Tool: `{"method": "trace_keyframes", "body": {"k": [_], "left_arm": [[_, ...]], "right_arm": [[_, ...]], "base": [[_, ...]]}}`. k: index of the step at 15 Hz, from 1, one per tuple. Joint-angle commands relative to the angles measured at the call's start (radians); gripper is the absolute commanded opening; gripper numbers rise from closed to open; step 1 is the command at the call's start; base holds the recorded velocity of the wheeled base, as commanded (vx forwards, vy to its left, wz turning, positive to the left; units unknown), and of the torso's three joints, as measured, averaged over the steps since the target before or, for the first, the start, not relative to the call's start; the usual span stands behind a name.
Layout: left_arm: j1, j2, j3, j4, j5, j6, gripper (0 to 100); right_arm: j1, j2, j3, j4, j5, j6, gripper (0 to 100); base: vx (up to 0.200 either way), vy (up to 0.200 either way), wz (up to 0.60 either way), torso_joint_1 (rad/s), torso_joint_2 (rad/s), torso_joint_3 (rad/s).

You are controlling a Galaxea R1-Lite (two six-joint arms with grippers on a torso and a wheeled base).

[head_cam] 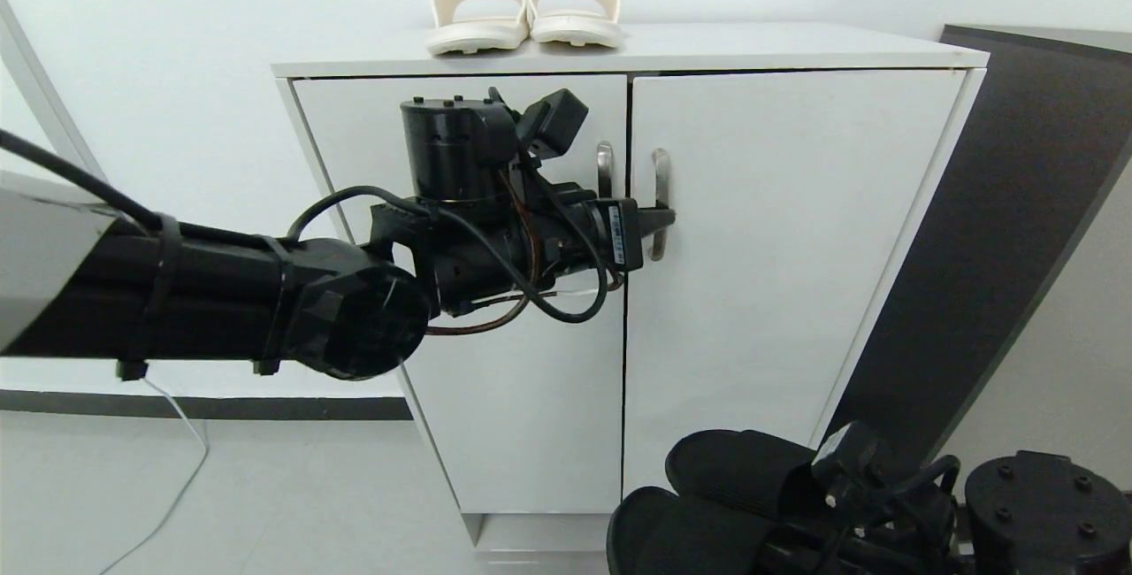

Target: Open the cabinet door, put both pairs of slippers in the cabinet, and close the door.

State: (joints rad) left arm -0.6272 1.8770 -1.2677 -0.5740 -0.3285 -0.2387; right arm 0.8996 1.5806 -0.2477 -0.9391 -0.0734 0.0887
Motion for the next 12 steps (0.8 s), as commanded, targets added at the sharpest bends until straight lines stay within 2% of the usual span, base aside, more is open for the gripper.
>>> {"method": "trace_keyframes", "body": {"k": [1,6,8,10,12], "left_arm": [[-0.023,-0.088,0.090,-0.030,-0.001,-0.001,0],[-0.080,-0.214,0.208,-0.038,-0.014,0.001,0],[-0.086,-0.257,0.243,-0.038,-0.012,0.001,0],[-0.077,-0.282,0.269,-0.038,-0.010,-0.001,0],[-0.037,-0.280,0.268,-0.038,-0.012,-0.007,0]], "right_arm": [[0.001,-0.033,0.027,0.000,0.047,-0.001,0],[0.001,-0.044,0.038,0.000,0.066,-0.015,0],[0.001,-0.044,0.038,0.000,0.066,-0.017,0],[0.004,-0.042,0.039,0.000,0.066,-0.017,0],[0.004,-0.042,0.042,0.000,0.066,-0.030,0]], "base": [[0.000,0.000,0.00,0.000,0.00,0.000],[0.000,0.000,0.00,0.000,0.00,0.000],[0.000,0.000,0.00,0.000,0.00,0.000],[0.000,0.000,0.00,0.000,0.00,0.000],[0.000,0.000,0.00,0.000,0.00,0.000]]}}
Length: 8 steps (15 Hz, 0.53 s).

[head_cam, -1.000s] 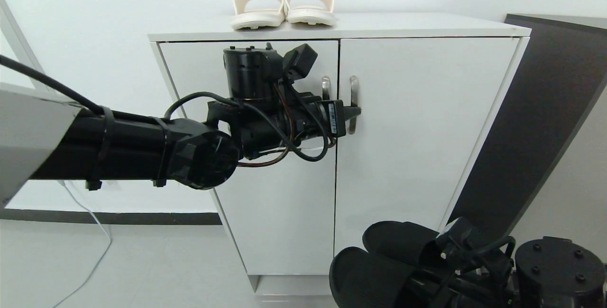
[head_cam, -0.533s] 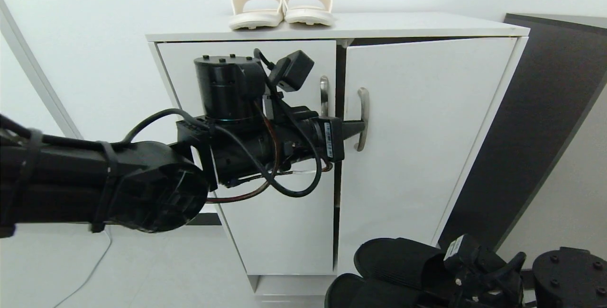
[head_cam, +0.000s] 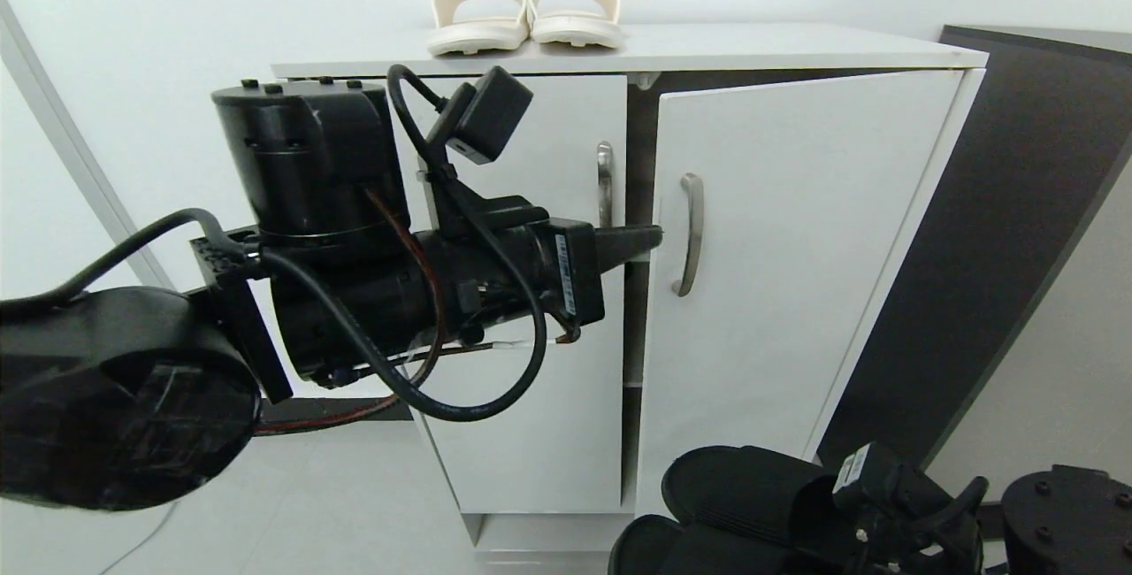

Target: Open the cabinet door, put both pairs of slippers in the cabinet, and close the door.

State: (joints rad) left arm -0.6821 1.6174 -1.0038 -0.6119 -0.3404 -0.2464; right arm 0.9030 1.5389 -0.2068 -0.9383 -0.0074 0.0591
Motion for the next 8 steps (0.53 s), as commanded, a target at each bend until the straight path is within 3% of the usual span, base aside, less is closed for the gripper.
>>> {"method": "trace_keyframes", "body": {"k": [1,2,5,8], "left_arm": [[0.027,-0.018,-0.001,0.000,-0.002,-0.014,0],[0.032,-0.002,-0.021,0.000,-0.002,-0.033,0],[0.062,0.068,-0.090,-0.003,-0.002,-0.034,0],[0.073,0.173,-0.196,-0.045,0.004,-0.077,0]], "right_arm": [[0.001,0.000,0.001,0.000,0.001,-0.002,0],[0.001,0.001,0.003,0.000,0.001,-0.005,0],[0.001,0.001,0.003,0.000,0.000,-0.005,0],[0.001,0.001,0.003,0.000,0.001,-0.005,0]], "base": [[0.000,0.000,0.00,0.000,0.00,0.000],[0.000,0.000,0.00,0.000,0.00,0.000],[0.000,0.000,0.00,0.000,0.00,0.000],[0.000,0.000,0.00,0.000,0.00,0.000]]}}
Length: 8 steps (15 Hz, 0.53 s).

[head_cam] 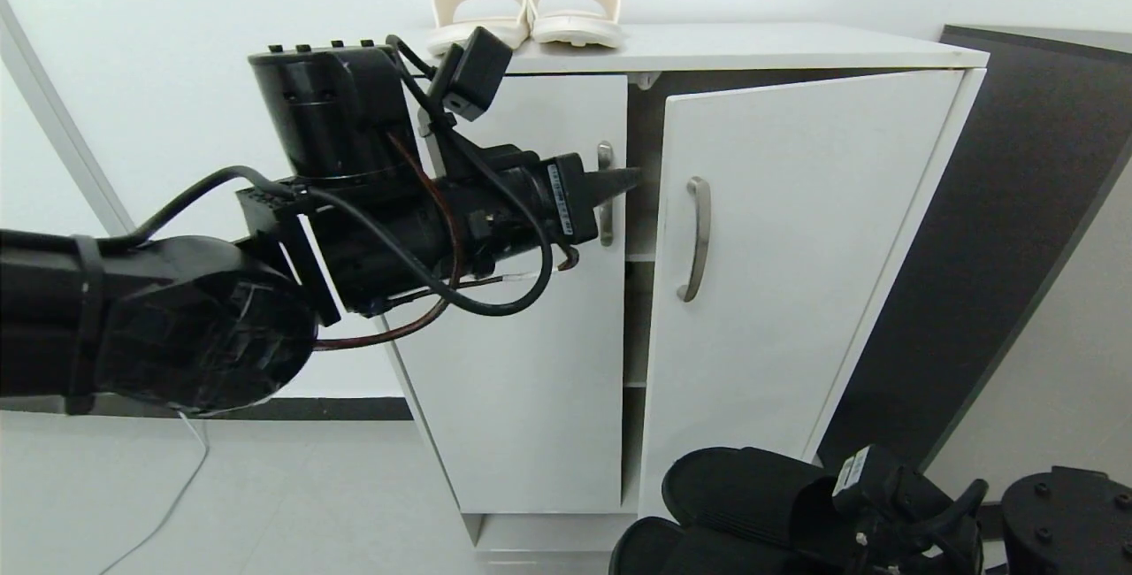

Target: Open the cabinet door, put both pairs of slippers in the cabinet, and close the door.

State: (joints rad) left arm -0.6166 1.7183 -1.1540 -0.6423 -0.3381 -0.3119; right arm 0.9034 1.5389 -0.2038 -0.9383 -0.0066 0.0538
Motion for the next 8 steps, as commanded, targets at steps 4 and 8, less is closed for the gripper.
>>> {"method": "trace_keyframes", "body": {"k": [4,8], "left_arm": [[0.008,0.130,-0.124,-0.010,0.004,-0.041,0],[0.008,0.176,-0.188,-0.007,0.002,-0.046,0]], "right_arm": [[0.005,0.004,0.000,0.001,0.000,0.000,0],[0.014,0.020,0.000,0.001,-0.001,0.000,0]], "base": [[0.000,0.000,0.00,0.000,0.00,0.000],[0.000,0.000,0.00,0.000,0.00,0.000]]}}
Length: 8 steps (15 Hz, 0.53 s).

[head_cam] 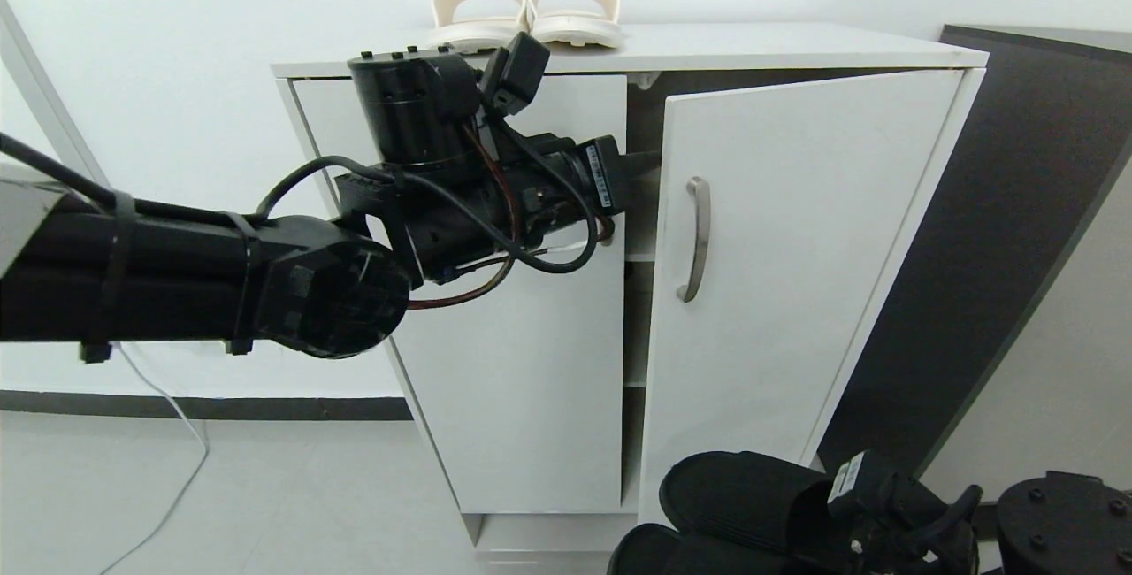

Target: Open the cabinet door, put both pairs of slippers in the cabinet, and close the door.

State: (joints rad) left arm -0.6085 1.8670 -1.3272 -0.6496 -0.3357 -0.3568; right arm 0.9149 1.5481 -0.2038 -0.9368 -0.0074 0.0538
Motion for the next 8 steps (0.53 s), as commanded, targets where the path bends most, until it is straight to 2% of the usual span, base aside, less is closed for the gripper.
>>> {"method": "trace_keyframes", "body": {"k": [1,6,8], "left_arm": [[0.000,0.040,-0.035,0.011,0.000,0.001,0],[-0.013,0.034,-0.010,0.018,0.011,0.001,0],[-0.056,0.024,0.022,0.005,0.012,0.009,0]], "right_arm": [[0.002,0.017,-0.002,0.000,0.000,0.000,0],[0.022,0.029,0.001,0.001,0.000,0.000,0],[0.052,0.027,0.014,0.000,0.001,0.000,0]], "base": [[0.000,0.000,0.00,0.000,0.00,0.000],[-0.200,0.000,0.00,0.001,0.00,0.004],[-0.200,0.000,0.00,0.002,0.00,0.000]]}}
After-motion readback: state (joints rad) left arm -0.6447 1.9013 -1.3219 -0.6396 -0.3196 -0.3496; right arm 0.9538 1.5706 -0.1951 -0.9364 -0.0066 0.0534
